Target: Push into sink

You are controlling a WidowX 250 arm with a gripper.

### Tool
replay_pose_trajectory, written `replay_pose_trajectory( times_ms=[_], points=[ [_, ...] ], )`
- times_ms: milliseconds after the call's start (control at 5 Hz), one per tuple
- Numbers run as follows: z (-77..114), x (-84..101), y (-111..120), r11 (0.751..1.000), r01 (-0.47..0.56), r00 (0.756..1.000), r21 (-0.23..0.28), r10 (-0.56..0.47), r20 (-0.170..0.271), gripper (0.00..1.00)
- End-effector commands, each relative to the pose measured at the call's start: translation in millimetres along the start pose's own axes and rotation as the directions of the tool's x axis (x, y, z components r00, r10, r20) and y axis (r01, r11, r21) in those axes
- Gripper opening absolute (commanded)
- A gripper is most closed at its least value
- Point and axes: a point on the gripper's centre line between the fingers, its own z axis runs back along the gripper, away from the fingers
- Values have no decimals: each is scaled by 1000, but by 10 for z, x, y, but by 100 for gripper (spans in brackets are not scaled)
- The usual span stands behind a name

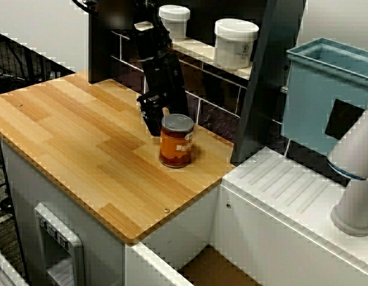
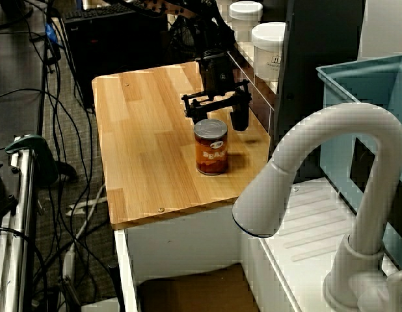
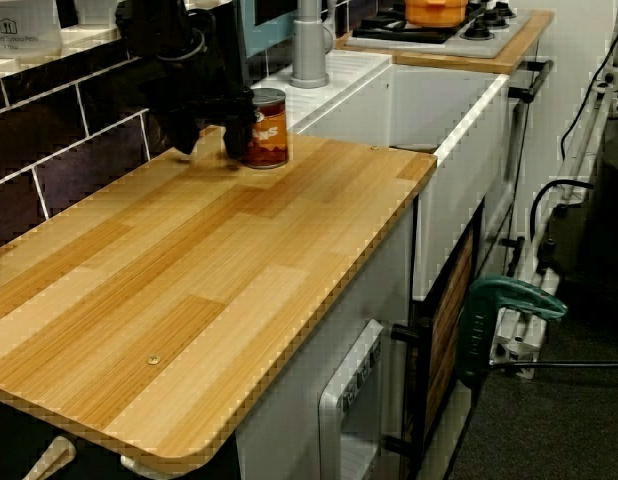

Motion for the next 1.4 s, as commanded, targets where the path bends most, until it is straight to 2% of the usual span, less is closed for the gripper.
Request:
replay_pose_trajectory(
  times_ms=[0,400,1200],
  points=[
    [207,315,-150,999,46,998,23,-47,41,100],
    [120,523,-342,997,73,996,-13,-72,54,100],
    [-10,722,-563,995,96,994,-34,-95,49,100]
  ],
)
